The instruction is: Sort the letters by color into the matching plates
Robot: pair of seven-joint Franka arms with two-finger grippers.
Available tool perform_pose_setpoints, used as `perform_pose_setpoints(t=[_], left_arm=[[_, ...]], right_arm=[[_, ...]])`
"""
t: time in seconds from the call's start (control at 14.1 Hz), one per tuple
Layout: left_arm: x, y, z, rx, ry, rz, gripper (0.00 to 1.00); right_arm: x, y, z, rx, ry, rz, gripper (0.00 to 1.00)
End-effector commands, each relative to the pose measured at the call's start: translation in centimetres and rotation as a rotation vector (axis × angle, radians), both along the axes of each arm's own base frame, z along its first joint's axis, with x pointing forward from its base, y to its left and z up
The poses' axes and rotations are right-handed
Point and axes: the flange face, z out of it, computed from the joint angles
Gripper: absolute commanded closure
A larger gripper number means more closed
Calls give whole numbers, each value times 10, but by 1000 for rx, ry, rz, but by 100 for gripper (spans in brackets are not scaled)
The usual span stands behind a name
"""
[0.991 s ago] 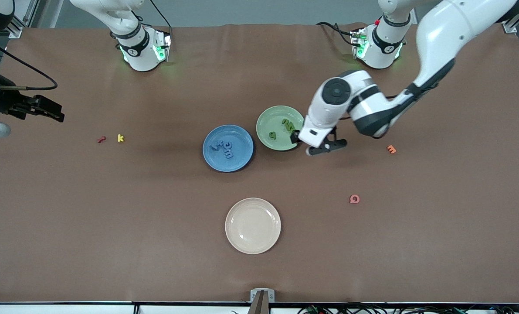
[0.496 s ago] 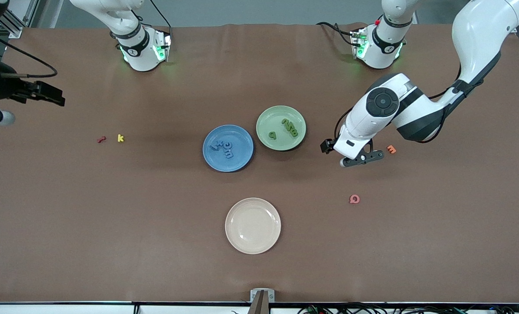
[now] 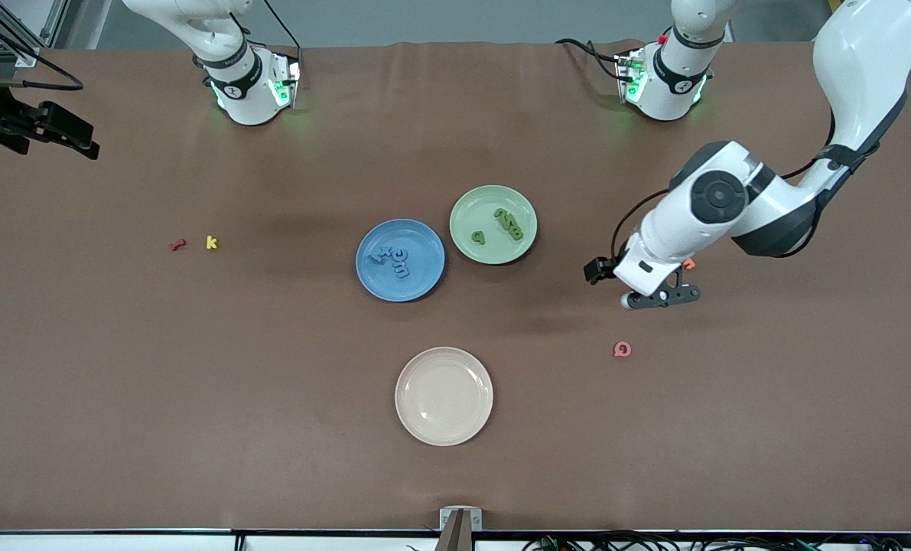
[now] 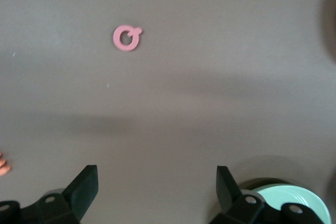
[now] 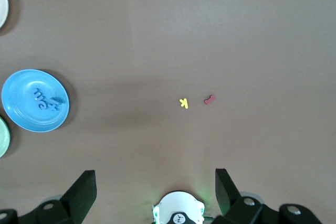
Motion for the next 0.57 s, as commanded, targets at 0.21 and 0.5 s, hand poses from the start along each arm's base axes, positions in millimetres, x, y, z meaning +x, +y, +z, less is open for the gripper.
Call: perform_pose_setpoints(t=[0.21, 0.5], left_arm=[[-8, 59, 44, 4, -59, -85, 2], [9, 116, 88, 20, -120, -97, 1]], right_arm=[[-3, -10, 0, 47, -21, -22, 0], [-4, -6, 6, 46, -50, -13, 0]])
